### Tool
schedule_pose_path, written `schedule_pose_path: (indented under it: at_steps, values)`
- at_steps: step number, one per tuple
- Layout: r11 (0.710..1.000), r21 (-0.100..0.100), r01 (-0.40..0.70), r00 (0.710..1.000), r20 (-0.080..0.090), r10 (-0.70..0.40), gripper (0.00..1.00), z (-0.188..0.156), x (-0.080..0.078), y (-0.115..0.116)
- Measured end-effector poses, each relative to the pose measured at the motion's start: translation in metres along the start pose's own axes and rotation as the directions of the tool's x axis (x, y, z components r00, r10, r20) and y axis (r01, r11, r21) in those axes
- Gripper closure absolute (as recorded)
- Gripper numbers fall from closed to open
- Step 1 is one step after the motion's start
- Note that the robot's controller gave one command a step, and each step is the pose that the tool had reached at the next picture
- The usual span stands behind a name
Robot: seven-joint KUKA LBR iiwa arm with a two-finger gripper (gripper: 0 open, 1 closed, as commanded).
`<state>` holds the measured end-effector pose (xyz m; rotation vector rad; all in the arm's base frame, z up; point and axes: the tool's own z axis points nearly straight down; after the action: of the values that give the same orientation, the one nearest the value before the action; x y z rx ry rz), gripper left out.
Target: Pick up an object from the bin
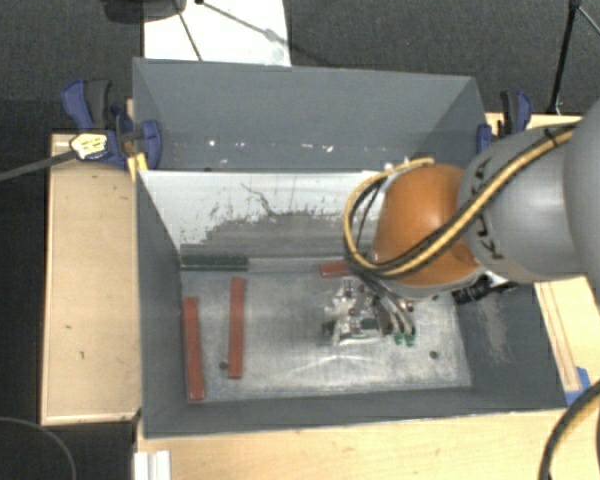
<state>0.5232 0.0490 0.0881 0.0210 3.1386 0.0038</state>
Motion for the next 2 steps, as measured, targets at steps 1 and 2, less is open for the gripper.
schedule_pose_path:
  at_steps: [1,2]
  values:
    - [1.000,0.001,-0.001,1.000,0.001,0.001,1.00,-0.0066,-0.0005,-0.0006]
    - [1.000,0.002,-0.002,1.000,-0.005,0.002,1.00,-0.0149,0.0008,-0.0008]
